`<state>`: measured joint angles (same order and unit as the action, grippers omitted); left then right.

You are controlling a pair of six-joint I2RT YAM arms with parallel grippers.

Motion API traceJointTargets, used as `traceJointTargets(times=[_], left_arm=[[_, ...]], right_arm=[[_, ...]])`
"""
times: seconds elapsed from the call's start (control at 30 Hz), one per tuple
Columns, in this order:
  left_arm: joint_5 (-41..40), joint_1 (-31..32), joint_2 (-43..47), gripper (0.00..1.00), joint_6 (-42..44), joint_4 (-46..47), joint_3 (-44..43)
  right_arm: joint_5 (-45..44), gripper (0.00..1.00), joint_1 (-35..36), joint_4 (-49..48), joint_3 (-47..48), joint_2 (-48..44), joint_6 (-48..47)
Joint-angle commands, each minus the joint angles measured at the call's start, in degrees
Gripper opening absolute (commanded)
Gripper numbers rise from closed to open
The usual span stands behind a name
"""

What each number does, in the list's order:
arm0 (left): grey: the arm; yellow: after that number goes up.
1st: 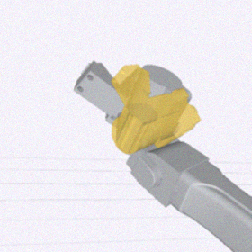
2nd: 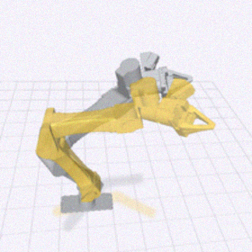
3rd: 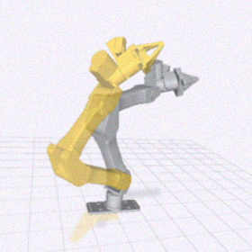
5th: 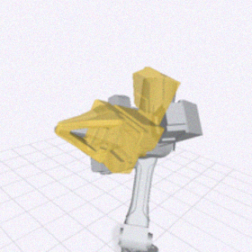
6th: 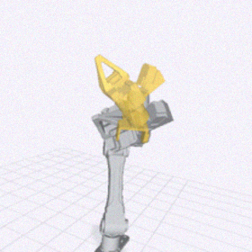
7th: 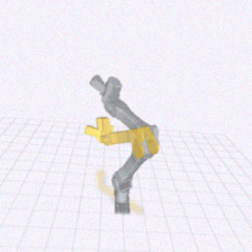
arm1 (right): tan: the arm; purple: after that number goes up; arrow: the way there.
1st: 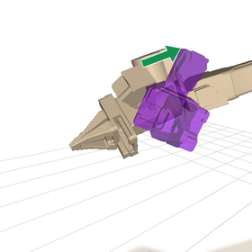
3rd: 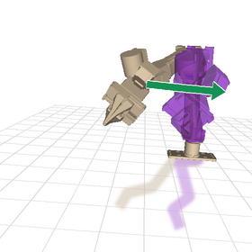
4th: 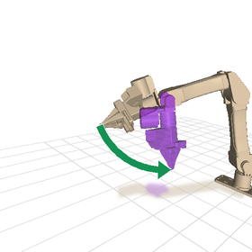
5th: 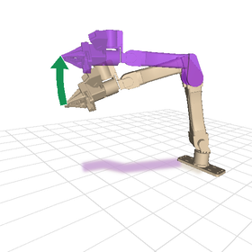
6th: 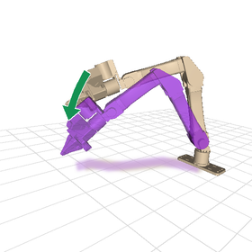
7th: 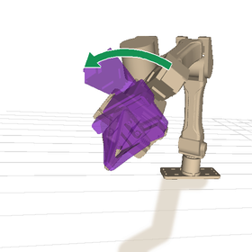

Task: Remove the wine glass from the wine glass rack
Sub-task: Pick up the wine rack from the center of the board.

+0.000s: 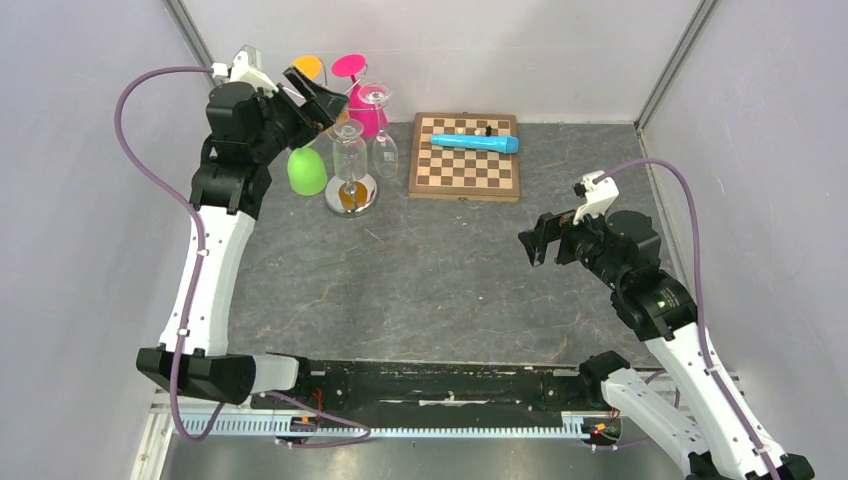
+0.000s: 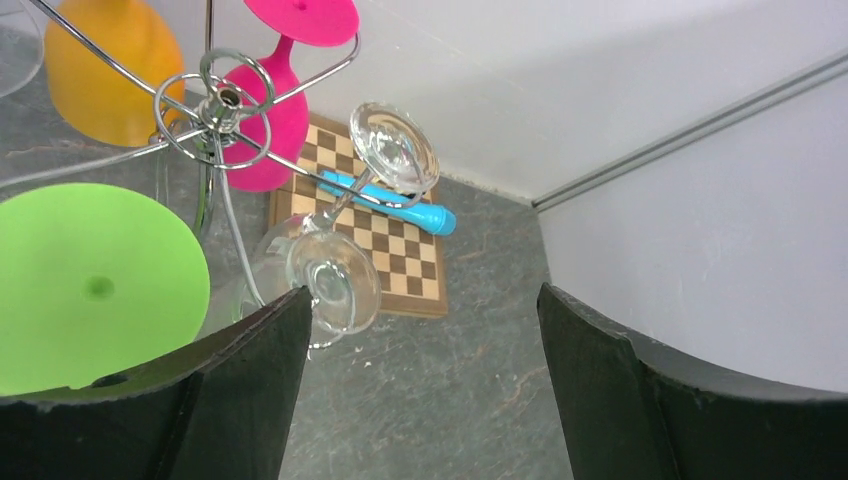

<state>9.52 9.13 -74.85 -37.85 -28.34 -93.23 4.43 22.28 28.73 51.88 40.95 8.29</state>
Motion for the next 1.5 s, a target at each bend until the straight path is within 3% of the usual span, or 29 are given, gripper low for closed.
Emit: traceJointTargets(times=[0.0, 0.4, 0.83, 1.47], left_arm=[[6.43, -3.48, -1.05, 0.88, -7.58, 6.79, -0.04], [11.03, -7.33, -8.4, 0.75, -19.62, 10.72, -1.33], [6.63, -7.46, -14.2, 0.65, -19.55, 2.26, -10.85], [2.02, -7.46, -18.59, 0.58, -17.54, -1.7, -15.86]], right_arm=[[1.25, 0.98, 0.13, -1.76, -1.1, -0.44, -0.36], [1.48, 0.98, 0.13, -2.85, -2.7, -0.79, -0.45], [1.39, 0.98, 0.13, -3.72, -4.68, -1.29, -0.62], [2.23, 0.98, 0.14, -3.9, -4.33, -0.79, -0.69]])
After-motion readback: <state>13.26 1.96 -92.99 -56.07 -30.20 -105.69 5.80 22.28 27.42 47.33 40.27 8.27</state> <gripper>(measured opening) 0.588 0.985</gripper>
